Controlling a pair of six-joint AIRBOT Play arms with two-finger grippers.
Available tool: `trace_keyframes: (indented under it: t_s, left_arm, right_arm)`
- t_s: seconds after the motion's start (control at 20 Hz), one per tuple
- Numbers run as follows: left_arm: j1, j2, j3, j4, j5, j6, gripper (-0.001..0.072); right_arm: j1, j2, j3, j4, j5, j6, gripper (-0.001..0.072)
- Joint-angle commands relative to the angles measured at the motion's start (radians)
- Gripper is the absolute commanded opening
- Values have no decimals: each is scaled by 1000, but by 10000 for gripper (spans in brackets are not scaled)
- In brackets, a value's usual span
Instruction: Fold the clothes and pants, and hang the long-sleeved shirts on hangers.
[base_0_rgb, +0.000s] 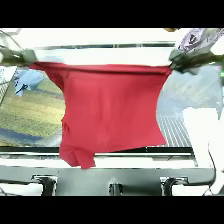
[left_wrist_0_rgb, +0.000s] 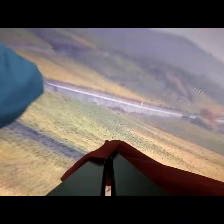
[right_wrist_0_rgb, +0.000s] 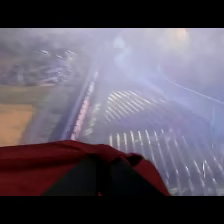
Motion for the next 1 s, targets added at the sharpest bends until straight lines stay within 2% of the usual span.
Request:
trace_keyframes:
  t_s: [0.0, 0.2, 0.25, 0.3, 0.35, 0.4, 0.45, 0.5, 0.55, 0.7, 0.8, 0.9, 0.95]
  left_arm:
    - [-26, -223, -2, -24, 174, -38, 16]
    - [-59, -300, -2, -24, 180, -78, 20]
    - [-60, -302, -2, -24, 153, -89, 49]
    - [-58, -302, -2, -24, 121, -105, 180]
    - [-51, -297, -2, -24, 82, -116, 383]
    - [-39, -285, -2, -24, 31, -119, 588]
    - [-23, -268, -2, -24, -25, -118, 621]
    - [1, -242, -2, -24, -85, -116, 621]
    - [28, -215, -2, -24, -145, -100, 621]
    - [130, -130, -2, -24, -356, -43, 620]
    - [198, -87, -12, -40, -483, -29, 614]
    - [257, -10, -104, -93, -491, -12, 614]
    - [282, 38, -181, -121, -488, -4, 614]
  right_arm:
    - [20, -236, 2, 48, -100, -1, 30]
    - [25, -361, 1, 121, -154, 7, 31]
    - [24, -374, 2, 129, -152, 7, 32]
    - [25, -379, 2, 130, -146, 7, 41]
    - [24, -379, 2, 135, -134, 7, 107]
    - [18, -372, 2, 151, -109, 7, 217]
    - [8, -360, 2, 167, -71, 2, 299]
    - [-12, -341, 2, 193, -17, -37, 401]
    - [-38, -318, 2, 208, 45, -96, 449]
    - [-149, -240, 1, 206, 265, -281, 453]
    - [-249, -180, -52, 264, 311, -320, 461]
    - [-338, -93, -211, 296, 307, -366, 465]
    - [-382, -45, -333, 356, 306, -412, 506]
